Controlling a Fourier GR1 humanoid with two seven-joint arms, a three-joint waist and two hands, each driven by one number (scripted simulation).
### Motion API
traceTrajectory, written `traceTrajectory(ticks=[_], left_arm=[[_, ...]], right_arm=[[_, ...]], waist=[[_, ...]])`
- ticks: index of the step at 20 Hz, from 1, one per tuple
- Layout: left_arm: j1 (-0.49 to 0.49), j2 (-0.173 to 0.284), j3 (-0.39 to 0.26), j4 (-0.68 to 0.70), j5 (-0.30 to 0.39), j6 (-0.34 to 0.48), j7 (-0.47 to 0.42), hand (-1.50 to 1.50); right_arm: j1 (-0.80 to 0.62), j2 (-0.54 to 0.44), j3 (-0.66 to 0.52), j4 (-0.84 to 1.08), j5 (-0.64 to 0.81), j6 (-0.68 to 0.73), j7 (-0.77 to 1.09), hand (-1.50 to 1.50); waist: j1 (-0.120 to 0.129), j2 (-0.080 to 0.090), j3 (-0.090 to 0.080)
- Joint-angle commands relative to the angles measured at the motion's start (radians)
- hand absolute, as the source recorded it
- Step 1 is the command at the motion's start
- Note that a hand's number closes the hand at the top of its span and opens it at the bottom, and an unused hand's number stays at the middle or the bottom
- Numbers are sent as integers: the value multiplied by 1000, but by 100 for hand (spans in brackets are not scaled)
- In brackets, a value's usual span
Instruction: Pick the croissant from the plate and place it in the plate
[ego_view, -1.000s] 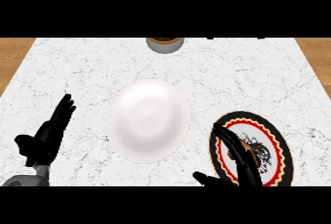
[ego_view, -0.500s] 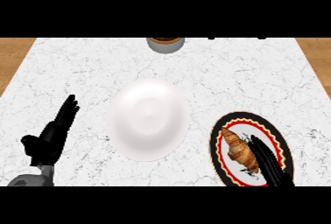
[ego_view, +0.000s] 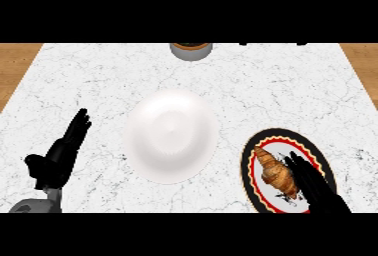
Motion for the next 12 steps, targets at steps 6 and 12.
traceTrajectory(ticks=[6, 12], left_arm=[[-3, -15, 45, 37, -23, -44, -30, 0], [-25, -31, 68, 46, -41, -52, -8, 0]], right_arm=[[-121, 81, 12, 7, 115, 218, 251, -150], [-126, 63, -35, 48, 117, 315, 255, -150]], waist=[[1, 0, 2], [0, 0, 2]])
